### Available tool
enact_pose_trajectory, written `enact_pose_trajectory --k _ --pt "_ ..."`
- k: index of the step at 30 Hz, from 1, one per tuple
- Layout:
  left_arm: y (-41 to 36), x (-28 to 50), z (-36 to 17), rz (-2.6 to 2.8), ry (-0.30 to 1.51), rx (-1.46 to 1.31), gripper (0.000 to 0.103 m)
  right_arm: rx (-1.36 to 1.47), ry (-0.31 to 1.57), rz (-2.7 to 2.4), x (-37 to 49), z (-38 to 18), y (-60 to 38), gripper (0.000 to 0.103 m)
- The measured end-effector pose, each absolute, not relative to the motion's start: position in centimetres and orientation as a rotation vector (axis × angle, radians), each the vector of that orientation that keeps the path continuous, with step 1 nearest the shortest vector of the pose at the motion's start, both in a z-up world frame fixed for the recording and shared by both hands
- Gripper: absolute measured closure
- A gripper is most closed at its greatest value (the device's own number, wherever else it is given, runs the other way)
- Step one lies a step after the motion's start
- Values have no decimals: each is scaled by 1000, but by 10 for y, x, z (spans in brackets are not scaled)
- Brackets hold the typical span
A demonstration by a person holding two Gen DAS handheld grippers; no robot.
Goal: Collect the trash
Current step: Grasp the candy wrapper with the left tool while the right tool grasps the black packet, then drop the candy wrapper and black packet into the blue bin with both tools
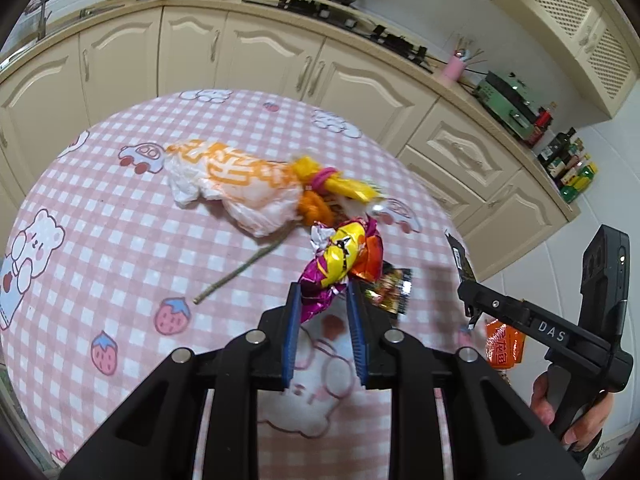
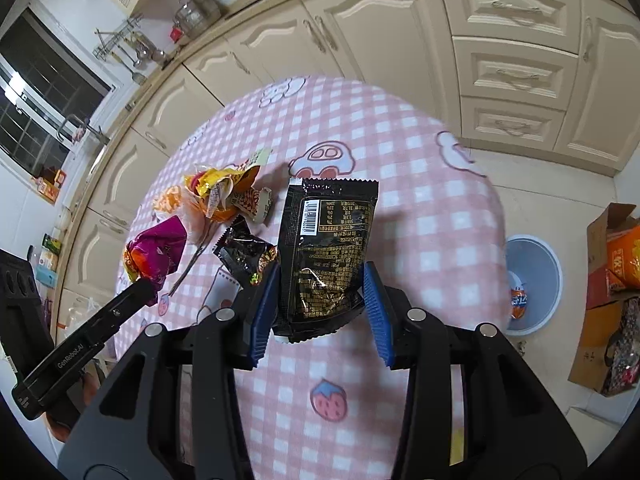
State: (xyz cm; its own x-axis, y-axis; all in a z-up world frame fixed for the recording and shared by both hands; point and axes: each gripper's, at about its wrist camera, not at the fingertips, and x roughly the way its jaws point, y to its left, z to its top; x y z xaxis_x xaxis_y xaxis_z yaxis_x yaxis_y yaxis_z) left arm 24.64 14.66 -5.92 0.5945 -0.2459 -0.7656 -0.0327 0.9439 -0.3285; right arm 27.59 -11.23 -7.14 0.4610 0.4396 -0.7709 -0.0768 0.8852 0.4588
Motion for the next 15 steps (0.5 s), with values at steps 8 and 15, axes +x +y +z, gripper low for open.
enact_pose_trajectory --k 8,15 --pt "97 243 -50 -201 924 -270 81 416 995 287 252 -59 -151 61" --pt "33 252 -53 -272 946 -198 81 453 951 219 230 -54 -202 61"
